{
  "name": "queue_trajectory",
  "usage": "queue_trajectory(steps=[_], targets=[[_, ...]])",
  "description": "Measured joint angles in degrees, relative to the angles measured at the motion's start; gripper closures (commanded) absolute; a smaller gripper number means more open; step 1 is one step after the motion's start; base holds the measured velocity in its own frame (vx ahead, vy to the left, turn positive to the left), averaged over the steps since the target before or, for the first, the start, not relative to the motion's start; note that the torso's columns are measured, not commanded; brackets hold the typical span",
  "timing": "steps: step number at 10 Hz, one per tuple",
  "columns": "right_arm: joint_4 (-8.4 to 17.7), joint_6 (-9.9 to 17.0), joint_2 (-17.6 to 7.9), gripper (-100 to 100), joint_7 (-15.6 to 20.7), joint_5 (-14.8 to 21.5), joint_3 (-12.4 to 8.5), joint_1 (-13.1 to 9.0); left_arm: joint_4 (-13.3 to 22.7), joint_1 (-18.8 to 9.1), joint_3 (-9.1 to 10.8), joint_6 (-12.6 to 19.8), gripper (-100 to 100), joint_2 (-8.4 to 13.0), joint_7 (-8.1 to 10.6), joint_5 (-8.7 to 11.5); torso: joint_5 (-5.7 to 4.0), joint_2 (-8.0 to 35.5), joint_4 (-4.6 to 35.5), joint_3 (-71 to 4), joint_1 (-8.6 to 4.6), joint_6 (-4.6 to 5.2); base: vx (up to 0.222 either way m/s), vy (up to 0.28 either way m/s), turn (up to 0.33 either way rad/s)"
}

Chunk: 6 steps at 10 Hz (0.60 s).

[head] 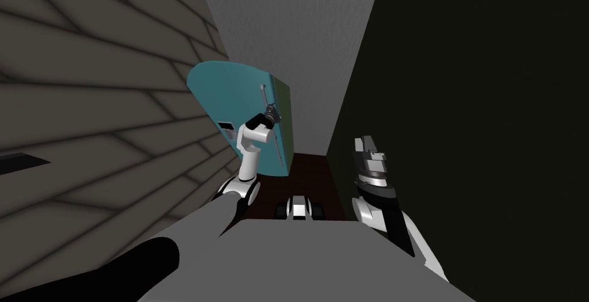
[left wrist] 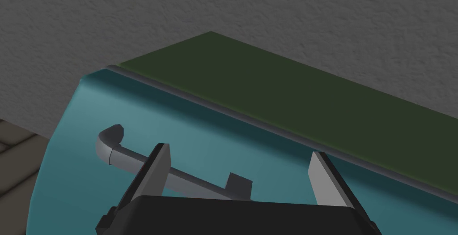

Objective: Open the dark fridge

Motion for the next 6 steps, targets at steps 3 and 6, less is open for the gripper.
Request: queue_trajectory(steps=[3,6], targets=[[0.0,0.0,0.0,0,0.0,0.0,0.0,0.0,1.76,-4.16,0.49,4.11,-100,0.48,1.0,-0.37,-0.03,-0.02,-0.01,-0.02,-0.08,0.01,0.032,-0.012,-0.004],[0.0,0.0,0.0,0,0.0,0.0,0.0,0.0,4.13,-9.5,1.19,9.41,-100,0.98,2.32,-1.08,-0.01,-0.06,-0.03,-0.05,-0.02,0.0,0.044,-0.005,-0.004]])
